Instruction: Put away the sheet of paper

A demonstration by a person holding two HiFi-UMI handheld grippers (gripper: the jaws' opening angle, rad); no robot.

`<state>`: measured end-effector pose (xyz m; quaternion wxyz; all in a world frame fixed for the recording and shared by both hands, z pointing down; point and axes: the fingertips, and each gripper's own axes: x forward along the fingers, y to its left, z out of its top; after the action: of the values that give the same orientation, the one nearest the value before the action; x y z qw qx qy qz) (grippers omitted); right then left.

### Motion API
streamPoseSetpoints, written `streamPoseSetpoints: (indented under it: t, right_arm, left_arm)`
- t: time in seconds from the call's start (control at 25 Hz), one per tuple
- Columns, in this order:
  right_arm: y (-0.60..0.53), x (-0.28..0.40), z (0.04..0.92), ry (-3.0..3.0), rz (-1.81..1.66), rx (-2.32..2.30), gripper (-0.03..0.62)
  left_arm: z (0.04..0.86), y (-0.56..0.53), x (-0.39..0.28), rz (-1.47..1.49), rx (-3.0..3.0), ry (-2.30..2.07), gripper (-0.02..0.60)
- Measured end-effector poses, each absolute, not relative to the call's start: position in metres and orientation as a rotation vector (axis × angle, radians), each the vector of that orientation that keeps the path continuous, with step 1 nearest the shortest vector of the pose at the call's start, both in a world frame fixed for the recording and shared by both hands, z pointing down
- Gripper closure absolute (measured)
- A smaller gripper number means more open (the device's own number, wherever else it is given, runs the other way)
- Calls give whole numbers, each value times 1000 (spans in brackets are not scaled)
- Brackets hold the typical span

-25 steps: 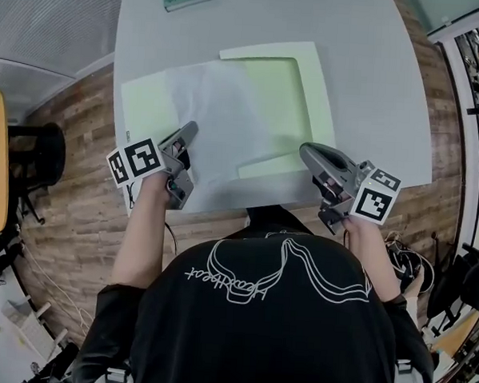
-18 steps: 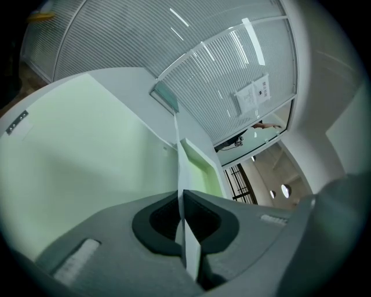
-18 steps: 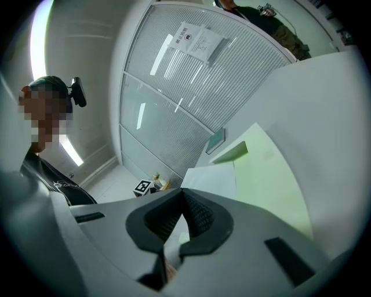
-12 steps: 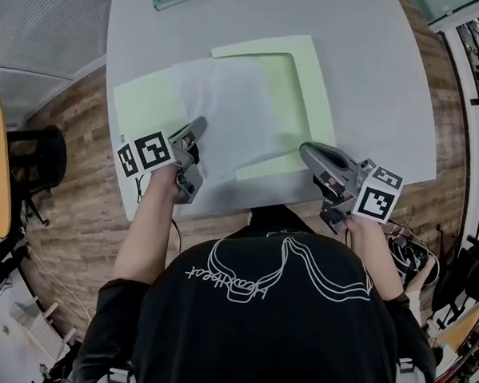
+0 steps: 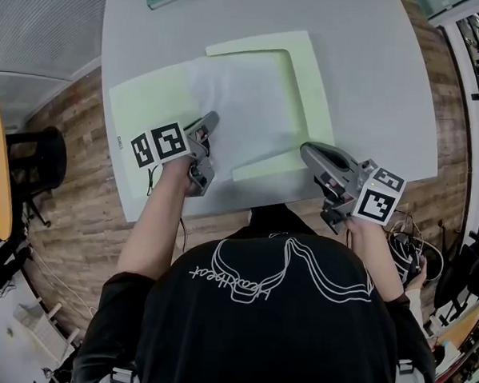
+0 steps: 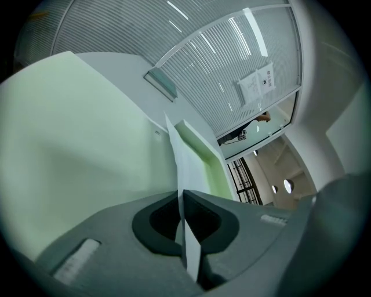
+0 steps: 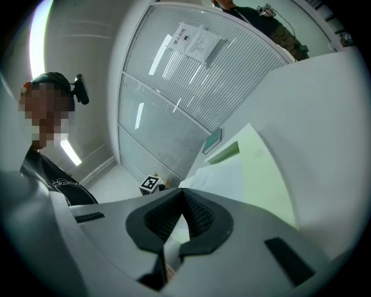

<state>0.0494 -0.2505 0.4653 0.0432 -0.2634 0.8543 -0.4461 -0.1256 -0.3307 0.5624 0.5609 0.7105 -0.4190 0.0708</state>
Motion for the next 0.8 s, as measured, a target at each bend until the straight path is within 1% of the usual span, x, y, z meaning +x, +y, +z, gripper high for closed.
streamPoseSetpoints:
  t: [0.8]
  right_arm:
    - [-255, 68, 469, 2536, -1353, -871, 586]
  left_arm:
    - [576, -338, -73, 275, 1666, -955, 569]
